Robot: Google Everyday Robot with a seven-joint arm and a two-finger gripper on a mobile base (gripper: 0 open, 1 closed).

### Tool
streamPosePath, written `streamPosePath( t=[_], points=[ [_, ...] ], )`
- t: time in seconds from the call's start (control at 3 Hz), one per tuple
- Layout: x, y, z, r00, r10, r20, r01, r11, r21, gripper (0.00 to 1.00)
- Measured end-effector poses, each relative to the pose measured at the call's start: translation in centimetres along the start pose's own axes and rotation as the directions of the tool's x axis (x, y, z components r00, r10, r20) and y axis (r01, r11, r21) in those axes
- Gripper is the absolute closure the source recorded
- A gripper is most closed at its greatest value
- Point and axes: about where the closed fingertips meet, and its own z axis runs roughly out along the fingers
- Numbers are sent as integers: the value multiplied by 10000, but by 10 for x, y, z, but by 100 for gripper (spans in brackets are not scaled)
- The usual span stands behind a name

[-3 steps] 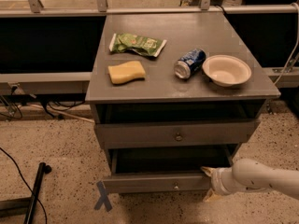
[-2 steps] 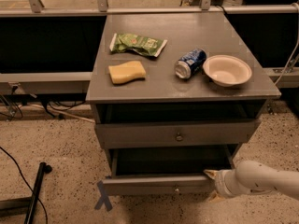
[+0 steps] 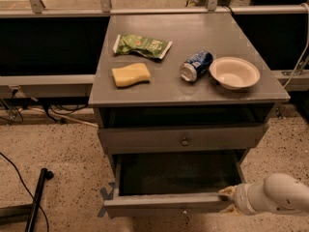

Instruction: Open middle drawer

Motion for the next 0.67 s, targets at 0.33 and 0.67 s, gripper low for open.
streamPosePath(
  t=[0.33,0.67],
  points=[
    [-9,13,-25,9990,-229,389,231,9997,-48,44],
    [-27,15,-46,9967,-724,372,725,9974,-4,43]
  ],
)
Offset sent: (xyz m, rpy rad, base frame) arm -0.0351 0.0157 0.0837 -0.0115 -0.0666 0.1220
